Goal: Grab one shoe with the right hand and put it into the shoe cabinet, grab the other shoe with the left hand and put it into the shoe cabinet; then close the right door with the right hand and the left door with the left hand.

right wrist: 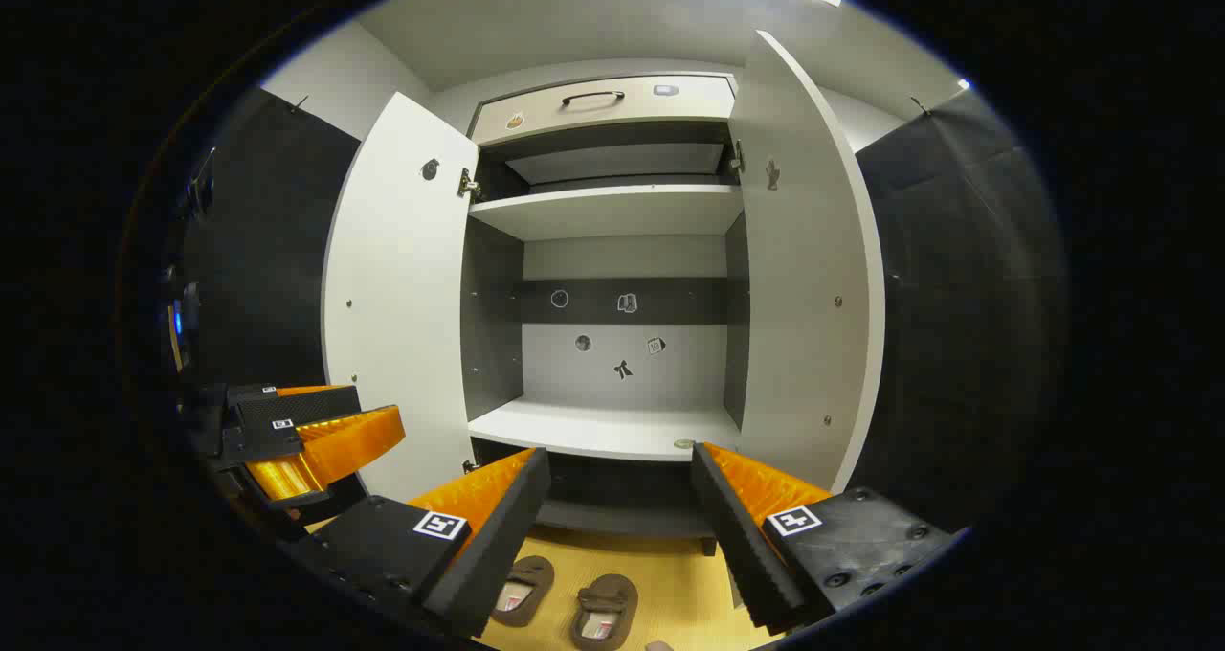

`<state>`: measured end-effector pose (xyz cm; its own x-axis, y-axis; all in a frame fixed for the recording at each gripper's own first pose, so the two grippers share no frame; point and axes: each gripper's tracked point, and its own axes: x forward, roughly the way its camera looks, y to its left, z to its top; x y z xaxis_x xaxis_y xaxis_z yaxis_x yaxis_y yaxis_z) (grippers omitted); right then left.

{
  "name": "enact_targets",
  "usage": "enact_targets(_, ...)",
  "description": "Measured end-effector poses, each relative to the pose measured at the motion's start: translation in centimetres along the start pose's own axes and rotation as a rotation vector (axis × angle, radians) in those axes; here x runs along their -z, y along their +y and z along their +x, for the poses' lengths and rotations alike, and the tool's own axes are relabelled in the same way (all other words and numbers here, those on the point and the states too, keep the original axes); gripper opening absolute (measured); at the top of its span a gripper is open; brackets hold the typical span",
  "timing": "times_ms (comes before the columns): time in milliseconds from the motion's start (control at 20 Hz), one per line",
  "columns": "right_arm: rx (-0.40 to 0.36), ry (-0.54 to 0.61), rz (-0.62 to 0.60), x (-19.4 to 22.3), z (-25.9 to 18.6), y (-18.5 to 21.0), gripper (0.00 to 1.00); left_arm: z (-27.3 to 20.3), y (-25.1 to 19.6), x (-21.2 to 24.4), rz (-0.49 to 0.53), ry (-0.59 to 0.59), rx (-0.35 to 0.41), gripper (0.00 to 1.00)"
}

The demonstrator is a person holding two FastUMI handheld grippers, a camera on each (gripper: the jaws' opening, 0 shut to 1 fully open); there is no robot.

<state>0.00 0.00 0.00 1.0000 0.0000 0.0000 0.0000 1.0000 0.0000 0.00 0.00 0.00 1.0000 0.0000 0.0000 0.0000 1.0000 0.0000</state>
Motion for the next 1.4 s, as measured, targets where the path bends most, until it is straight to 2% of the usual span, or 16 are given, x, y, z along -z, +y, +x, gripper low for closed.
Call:
enact_targets(50,0.001,0.003,0.004,0.2,0.0,0.0,0.94,0.0,0.0,0.1,-0.001,0.004,0.002,0.96)
enact_targets(150,0.006,0.011,0.003,0.5,0.0,-0.1,0.98,0.2,0.2,0.2,-0.010,0.007,0.011,0.96)
enact_targets(700,0.019,0.013,0.001,1.2,-0.1,-0.3,0.98,0.4,0.6,0.6,-0.028,0.013,0.018,0.96)
enact_targets(800,0.023,0.018,0.004,1.5,0.0,-0.2,0.95,0.4,0.6,0.3,-0.029,-0.005,0.026,0.96)
enact_targets(900,0.029,0.037,0.002,2.3,0.2,-0.2,0.98,0.1,0.4,-0.4,-0.031,-0.031,0.040,0.96)
enact_targets(1150,0.005,0.113,0.000,5.7,0.7,1.4,0.98,0.1,1.1,-0.6,-0.004,-0.050,0.037,0.96)
enact_targets(1400,-0.033,0.241,0.033,11.9,1.3,3.5,0.98,0.8,2.6,0.9,-0.035,-0.017,0.021,0.96)
